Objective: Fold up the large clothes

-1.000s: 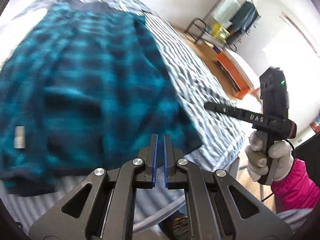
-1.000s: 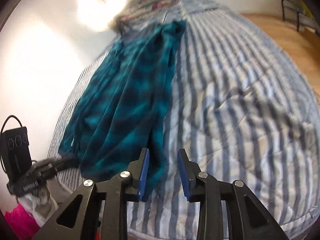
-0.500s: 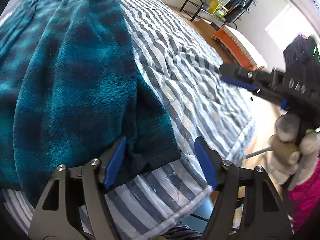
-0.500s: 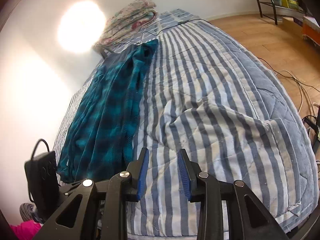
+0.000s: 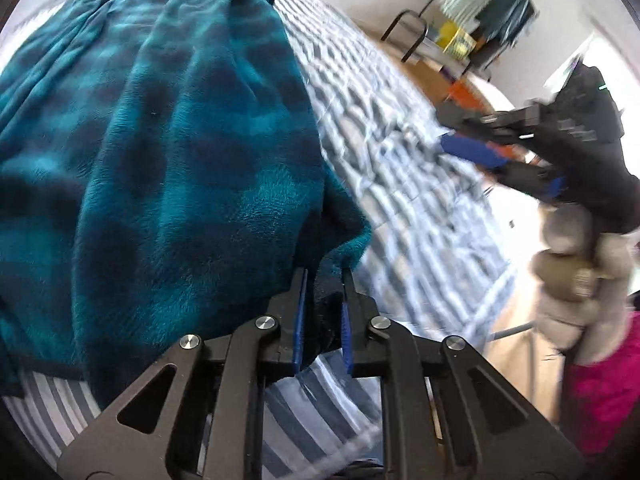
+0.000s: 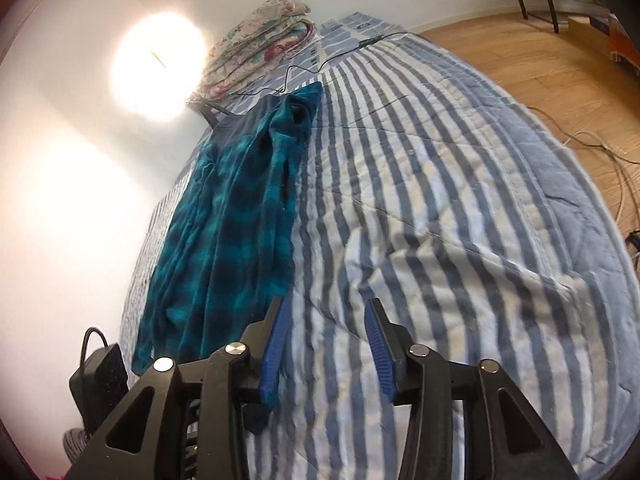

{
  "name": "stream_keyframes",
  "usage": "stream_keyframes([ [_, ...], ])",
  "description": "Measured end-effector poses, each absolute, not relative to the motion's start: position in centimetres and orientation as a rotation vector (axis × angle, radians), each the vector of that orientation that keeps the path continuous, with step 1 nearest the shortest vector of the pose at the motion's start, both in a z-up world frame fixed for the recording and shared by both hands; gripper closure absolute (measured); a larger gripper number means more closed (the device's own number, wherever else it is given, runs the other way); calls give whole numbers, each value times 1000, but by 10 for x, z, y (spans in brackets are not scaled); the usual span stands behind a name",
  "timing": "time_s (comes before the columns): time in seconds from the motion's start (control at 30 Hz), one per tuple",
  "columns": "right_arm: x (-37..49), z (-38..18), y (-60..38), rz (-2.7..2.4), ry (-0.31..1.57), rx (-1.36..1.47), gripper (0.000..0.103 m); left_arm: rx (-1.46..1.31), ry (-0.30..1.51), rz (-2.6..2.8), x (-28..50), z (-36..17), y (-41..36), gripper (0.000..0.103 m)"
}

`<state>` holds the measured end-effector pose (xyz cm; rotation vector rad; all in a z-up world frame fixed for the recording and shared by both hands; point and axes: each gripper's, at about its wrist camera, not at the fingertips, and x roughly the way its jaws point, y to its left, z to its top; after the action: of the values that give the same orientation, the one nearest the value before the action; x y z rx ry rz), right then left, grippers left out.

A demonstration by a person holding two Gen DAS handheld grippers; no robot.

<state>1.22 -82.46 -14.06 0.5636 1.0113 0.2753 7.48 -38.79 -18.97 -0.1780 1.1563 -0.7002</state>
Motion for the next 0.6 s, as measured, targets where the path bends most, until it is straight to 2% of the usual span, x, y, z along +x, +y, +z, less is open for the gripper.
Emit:
stream_keyframes([
  [0.03, 18, -141, -822, 278, 1008, 568, 55, -210, 1153, -708, 74, -186, -381, 91],
  [0.1, 31, -142, -817, 297, 1004, 581, 44, -259, 1143, -726, 75, -179, -371, 91],
  [0.17, 44, -146, -812, 300, 1005, 604, 38, -290, 1134, -727, 77, -171, -365, 91],
  [0.37, 97, -169, -789, 324, 1031, 700, 38, -344, 1123, -728, 80, -161, -353, 91],
  [0.53, 135, -191, -767, 333, 1058, 761, 39, -282, 1113, -704, 74, -157, -353, 91],
  [0.6, 144, -197, -759, 336, 1073, 775, 44, -230, 1113, -689, 73, -155, -348, 91],
])
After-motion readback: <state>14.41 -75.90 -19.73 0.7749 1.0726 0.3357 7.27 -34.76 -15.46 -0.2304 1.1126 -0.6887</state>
